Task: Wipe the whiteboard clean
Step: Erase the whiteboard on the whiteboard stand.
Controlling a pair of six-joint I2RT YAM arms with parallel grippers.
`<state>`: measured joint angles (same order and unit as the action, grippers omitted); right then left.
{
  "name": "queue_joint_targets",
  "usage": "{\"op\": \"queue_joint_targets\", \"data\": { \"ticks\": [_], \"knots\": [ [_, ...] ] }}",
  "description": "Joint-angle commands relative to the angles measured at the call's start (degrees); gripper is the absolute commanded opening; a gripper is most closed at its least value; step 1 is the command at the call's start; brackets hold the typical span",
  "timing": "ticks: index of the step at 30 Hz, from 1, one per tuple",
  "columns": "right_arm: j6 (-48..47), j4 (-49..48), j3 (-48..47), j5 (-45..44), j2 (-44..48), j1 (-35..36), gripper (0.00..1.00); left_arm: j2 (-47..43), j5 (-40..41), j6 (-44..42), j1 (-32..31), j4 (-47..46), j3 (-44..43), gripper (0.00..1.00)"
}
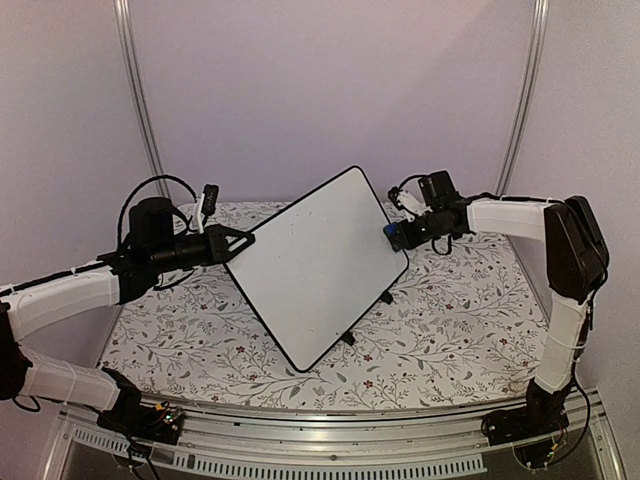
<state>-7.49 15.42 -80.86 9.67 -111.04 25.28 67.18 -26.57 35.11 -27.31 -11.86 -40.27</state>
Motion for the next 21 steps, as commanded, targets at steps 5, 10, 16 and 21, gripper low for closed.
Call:
{"op": "queue_joint_targets", "data": {
  "ticks": [5,10,16,21],
  "knots": [
    [0.5,-2.4,9.0,4.6,0.8,0.4,0.00,0.5,-7.3,-2.9,-1.9,-2.1,-1.6,0.00],
    [1.5,-4.5,14.0,4.0,3.3,0.4,0.00,0.8,-7.6,-2.7,-1.9,-2.2,-1.6,0.00],
    [2.5,-4.4,13.6,1.5,3.7,0.4,0.00,0.6,-7.4,-2.7,-2.0,-2.2,-1.6,0.00],
    [2.3,-3.1,7.9,0.4,1.7,0.2,0.00,0.5,-7.4,-2.7,-2.0,-2.1,-1.5,0.00]
  ]
}}
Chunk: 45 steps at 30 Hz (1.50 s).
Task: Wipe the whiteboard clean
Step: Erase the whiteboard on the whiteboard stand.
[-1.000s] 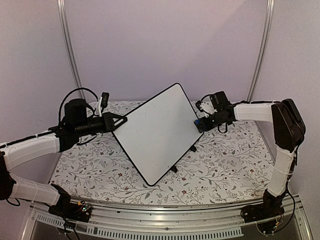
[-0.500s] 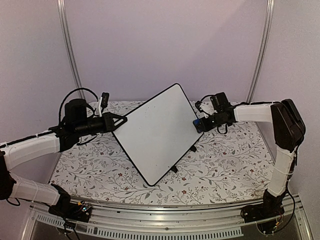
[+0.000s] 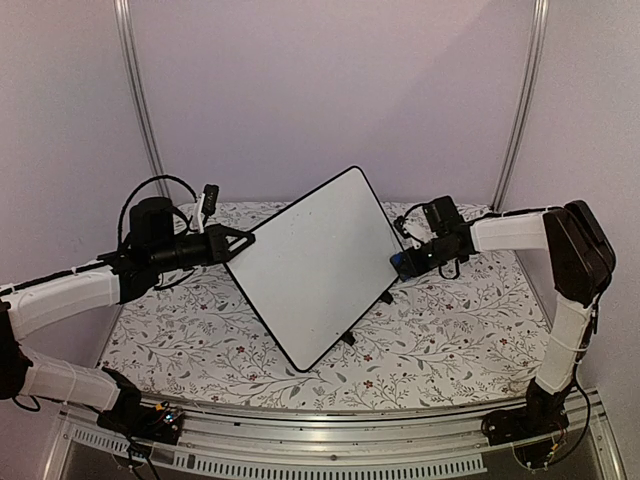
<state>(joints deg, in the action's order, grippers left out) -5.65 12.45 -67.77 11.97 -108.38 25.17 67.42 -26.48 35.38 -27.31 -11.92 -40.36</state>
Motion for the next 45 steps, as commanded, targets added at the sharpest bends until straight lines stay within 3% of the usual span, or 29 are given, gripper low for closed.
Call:
{"op": "queue_joint_targets", "data": {
  "ticks": [1,11,18,29,36,45],
  "knots": [
    [0.4,0.3,-6.9,-1.9,-1.5,0.4,0.00,0.4,-7.6,-3.0,-2.0,-2.1,-1.5,0.00],
    [-1.0,5.1,-20.1,-2.2,-7.5,0.3,0.00,-0.2,-7.3,-3.3,-2.0,-1.7,-1.6,0.00],
    [0.9,1.5,-10.8,3.5,-6.9,-2.2,0.00,-0.2,-7.5,-3.3,-1.9,-1.8,-1.6,0.00],
    [3.9,-4.5,2.5,5.2,-2.5,-2.6,0.00,0.0,-7.5,-3.1,-2.0,-2.0,-1.5,0.00],
    [4.3,-4.5,0.0,6.1,-1.8,-1.7,0.00,0.2,-7.5,-3.1,-2.0,-2.0,-1.5,0.00],
    [2.8,0.2,-10.3,3.6,-4.2,-0.2,0.00,0.2,-7.5,-3.0,-2.0,-2.0,-1.5,0.00]
  ]
}}
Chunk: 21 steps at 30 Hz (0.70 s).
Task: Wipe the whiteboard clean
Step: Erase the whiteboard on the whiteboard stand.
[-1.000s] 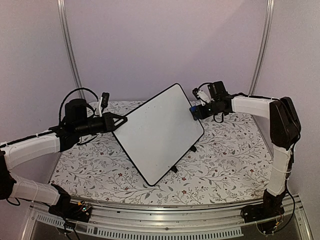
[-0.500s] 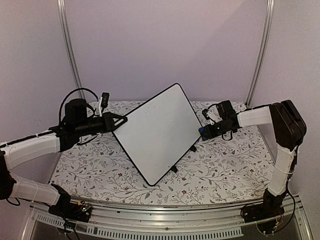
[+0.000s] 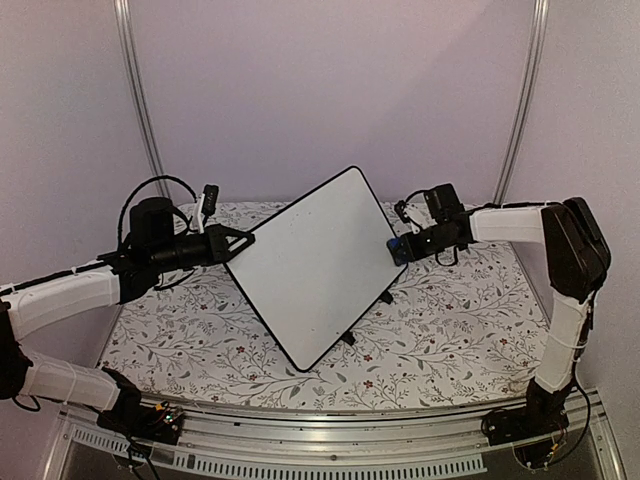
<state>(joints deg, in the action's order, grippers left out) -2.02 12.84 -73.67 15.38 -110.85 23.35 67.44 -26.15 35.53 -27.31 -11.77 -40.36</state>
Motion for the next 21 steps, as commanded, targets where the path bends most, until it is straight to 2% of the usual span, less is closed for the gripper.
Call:
{"op": "queue_joint_targets", "data": {
  "ticks": [1,7,15,21],
  "knots": [
    [-0.9,0.0,-4.8,-0.1,-1.7,1.6,0.00,0.1,-7.8,-3.2,-2.0,-2.1,-1.5,0.00],
    [-1.0,0.1,-1.3,-1.3,-1.4,1.5,0.00,-0.1,-7.7,-3.4,-2.0,-2.0,-1.6,0.00],
    [0.6,-4.0,12.4,-2.3,2.6,1.5,0.00,0.4,-8.1,-3.1,-2.0,-2.2,-1.6,0.00],
    [1.1,-4.6,12.4,-1.9,3.4,1.5,0.00,0.6,-7.9,-3.1,-2.0,-2.2,-1.5,0.00]
  ]
}}
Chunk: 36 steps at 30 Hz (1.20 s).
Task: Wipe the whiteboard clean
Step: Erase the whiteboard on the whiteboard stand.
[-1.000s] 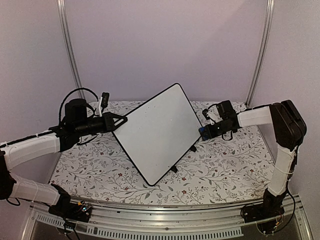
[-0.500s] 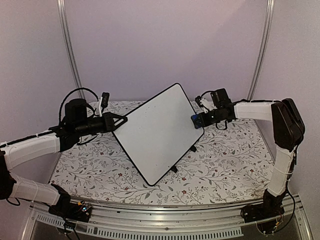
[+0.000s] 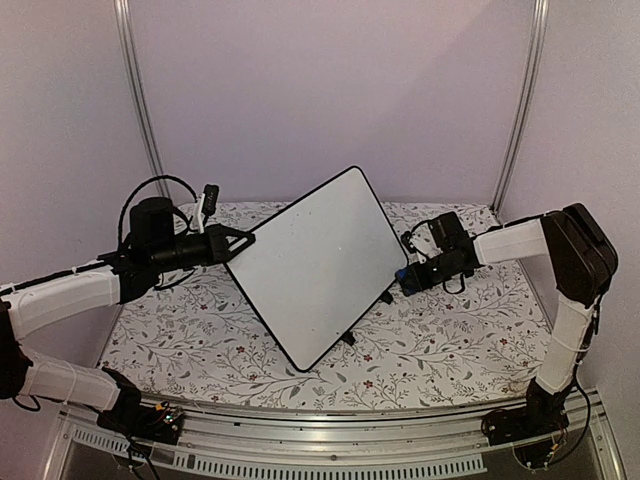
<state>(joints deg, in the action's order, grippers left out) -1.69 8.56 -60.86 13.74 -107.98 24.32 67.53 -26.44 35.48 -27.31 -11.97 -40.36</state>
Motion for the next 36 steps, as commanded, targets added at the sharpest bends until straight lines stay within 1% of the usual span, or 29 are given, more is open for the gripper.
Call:
{"op": "queue_joint_targets", "data": {
  "ticks": [1,10,13,22,25,29,36],
  "knots": [
    [0.7,-0.1,-1.3,-0.3,0.5,0.6,0.00,0.7,-7.6,-3.1,-2.0,-2.0,-1.5,0.00],
    [-0.1,4.0,-11.1,-0.6,0.5,0.6,0.00,0.5,-7.1,-3.4,-2.0,-1.7,-1.6,0.00],
    [0.1,4.5,-12.1,-1.2,2.3,0.6,0.00,0.6,-7.2,-3.4,-2.0,-1.7,-1.6,0.00],
    [1.4,4.6,-7.9,-7.3,10.3,0.6,0.00,0.2,-7.2,-3.4,-2.0,-1.7,-1.7,0.00],
    [3.8,4.6,-6.1,-9.6,11.9,0.6,0.00,0.3,-7.4,-3.4,-2.0,-1.6,-1.7,0.00],
    [5.5,4.9,-3.6,-12.6,12.7,0.3,0.00,0.2,-7.3,-3.4,-2.0,-1.7,-1.7,0.00],
    [7.2,4.9,0.0,-13.1,12.0,-0.6,0.03,0.1,-7.2,-3.4,-2.0,-1.6,-1.7,0.00]
  ]
}}
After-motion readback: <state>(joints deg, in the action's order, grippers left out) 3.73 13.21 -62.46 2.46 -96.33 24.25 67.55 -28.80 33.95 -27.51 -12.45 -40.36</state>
